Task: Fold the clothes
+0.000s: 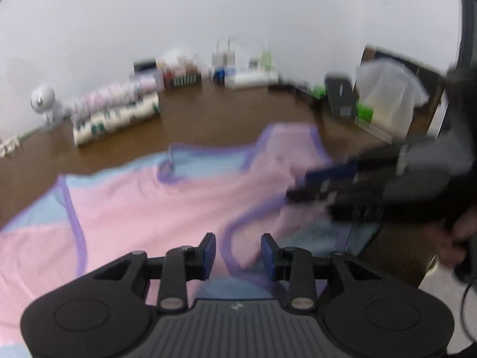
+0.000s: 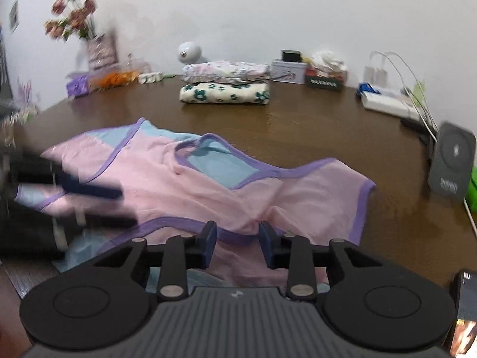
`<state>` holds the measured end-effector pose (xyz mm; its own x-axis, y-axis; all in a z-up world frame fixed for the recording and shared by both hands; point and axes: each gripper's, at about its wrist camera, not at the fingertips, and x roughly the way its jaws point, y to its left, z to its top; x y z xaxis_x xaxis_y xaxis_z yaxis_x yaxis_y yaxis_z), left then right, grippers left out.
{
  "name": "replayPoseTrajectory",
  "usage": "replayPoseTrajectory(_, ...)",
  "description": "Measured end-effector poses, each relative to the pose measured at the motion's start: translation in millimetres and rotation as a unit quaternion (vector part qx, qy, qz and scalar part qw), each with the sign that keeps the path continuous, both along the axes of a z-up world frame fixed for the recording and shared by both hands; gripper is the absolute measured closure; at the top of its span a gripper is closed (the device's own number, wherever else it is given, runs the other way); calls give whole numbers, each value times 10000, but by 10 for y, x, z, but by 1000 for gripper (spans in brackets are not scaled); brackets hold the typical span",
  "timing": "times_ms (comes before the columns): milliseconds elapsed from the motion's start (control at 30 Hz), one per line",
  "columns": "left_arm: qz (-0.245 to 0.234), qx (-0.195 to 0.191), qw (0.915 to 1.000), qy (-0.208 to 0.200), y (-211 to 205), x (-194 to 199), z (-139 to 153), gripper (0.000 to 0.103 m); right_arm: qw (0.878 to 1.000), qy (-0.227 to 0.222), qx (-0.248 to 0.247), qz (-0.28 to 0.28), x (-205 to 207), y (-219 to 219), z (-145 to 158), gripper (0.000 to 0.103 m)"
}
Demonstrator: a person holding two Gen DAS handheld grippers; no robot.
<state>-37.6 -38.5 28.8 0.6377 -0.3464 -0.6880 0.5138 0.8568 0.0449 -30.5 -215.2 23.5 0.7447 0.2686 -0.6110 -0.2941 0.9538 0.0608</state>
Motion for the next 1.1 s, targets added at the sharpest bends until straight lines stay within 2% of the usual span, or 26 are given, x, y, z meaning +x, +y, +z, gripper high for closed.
replayPoseTrajectory(67, 61, 213, 9997, -55, -29, -20, -62, 72, 9999, -48, -81, -105, 0, -47, -14, 71)
replayPoseTrajectory(100, 22, 279, 9996, -104, -38, -48, -73, 77, 9998, -73, -120, -134, -1, -66, -21, 70)
replayPoseTrajectory(133, 4, 318, 9994, -147, -38, -72, -76, 83, 9997, -100, -158, -147, -3, -81, -30, 70)
replayPoseTrajectory(167, 19, 315, 9993, -179, -22, -89, -66, 96, 9997, -115, -182, -147, -9, -95, -42, 70)
replayPoseTrajectory(300, 69, 190, 9994, -269, 67, -164, 4, 98, 9991, -226, -322, -168, -67, -151, -79, 70)
replayPoseTrajectory(433, -55, 8, 9997, -225, 110, -234, 37, 98, 9989, -237, -375, -181, -146, -226, -85, 70)
replayPoseTrajectory(533, 0, 78, 9998, -170, 108, -237, -17, 97, 9989, -160, -448, -51, -192, -212, -108, 71)
replayPoseTrajectory(600, 78, 51, 9999, -123, 135, -212, -28, 92, 9981, -141, -563, -181, -183, -196, -151, 75)
replayPoseTrajectory(733, 124, -240, 9993, -240, 329, -200, 101, 86, 9988, -112, -253, -404, -151, -291, -104, 78)
replayPoseTrajectory(800, 442, -270, 9979, -390, 526, -148, 185, 75, 9984, -138, -324, -450, -127, -292, -102, 77)
replayPoseTrajectory(833, 713, -204, 9961, -469, 635, -103, 206, 74, 9982, -102, -368, -467, -100, -289, -120, 78)
replayPoseTrajectory(867, 978, -132, 9938, -516, 748, -51, 213, 74, 9980, -65, -411, -484, -74, -287, -139, 91)
replayPoseTrajectory(900, 1221, -55, 9913, -493, 862, 15, 191, 73, 9981, -42, -418, -451, -64, -288, -145, 100)
replayPoseTrajectory(1000, 1673, 28, 9855, -285, 1094, 174, 97, 74, 9977, -98, -521, -433, -142, -293, -71, 101)
replayPoseTrajectory(1100, 1921, 55, 9813, -66, 1199, 271, -4, 73, 9979, -81, -492, -413, -283, -364, 61, 101)
